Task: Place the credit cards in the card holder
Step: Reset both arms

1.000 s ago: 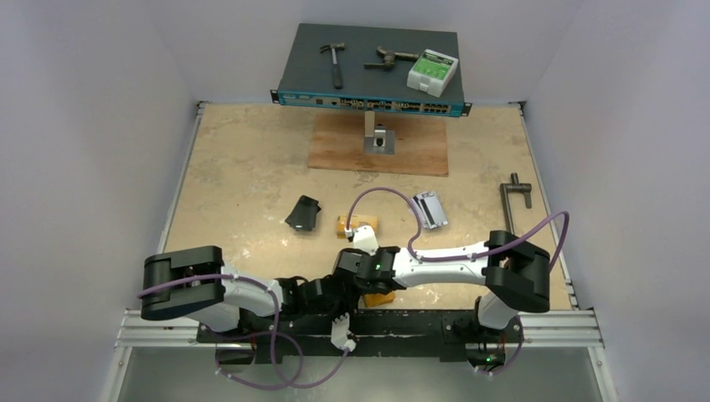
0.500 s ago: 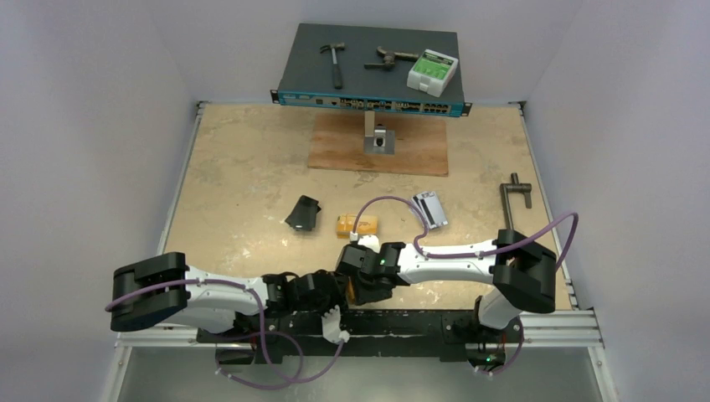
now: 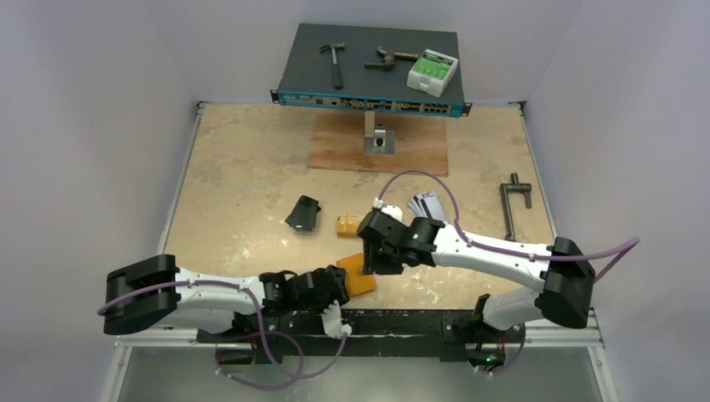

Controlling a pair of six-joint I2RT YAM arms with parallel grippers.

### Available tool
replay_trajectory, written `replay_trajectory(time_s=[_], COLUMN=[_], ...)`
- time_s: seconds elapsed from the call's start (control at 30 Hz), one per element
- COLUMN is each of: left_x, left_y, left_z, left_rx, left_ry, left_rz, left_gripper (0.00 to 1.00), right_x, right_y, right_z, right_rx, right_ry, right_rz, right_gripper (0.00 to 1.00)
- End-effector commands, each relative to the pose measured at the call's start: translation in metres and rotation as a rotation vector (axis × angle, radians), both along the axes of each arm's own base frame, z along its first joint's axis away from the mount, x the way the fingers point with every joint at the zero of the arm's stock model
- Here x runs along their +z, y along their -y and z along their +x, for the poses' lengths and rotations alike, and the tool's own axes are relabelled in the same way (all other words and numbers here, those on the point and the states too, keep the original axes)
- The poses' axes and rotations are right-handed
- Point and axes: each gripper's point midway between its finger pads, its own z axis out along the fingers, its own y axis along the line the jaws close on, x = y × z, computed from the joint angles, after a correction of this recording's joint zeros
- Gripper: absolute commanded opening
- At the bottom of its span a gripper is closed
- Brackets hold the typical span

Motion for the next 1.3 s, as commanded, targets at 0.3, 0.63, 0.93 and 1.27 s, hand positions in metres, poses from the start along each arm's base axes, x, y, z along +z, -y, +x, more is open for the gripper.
replay_trajectory(time_s=[0.3, 0.63, 0.93, 1.27], left_x=[0.087, 0.230, 0.162, 0.124], left_y=[-0.013, -0.117, -0.203, -0.240], left_z=[0.023, 0.119, 0.190, 0.230], left_rx=[0.450, 1.135, 1.679, 1.594], left_ry=[-0.367, -0.743, -1.083, -0.773], left_rz=[-0.147, -0.785, -1.044, -1.407], left_gripper=[0.97, 1.00, 1.00, 1.00], right_x=[0.031, 0.151, 0.133, 0.073], right_y=[0.035, 0.180, 0.289, 0.319], right_z=[0.070, 0.149, 0.158, 0.218], right_rx=[-0.188, -0.686, -0.951, -0.903], right_ry=[0.207, 0.934, 1.276, 1.263], right_rz=[0.102, -0.043, -0.322, -0.357], right_gripper=[0.75, 0.99, 0.99, 0.99])
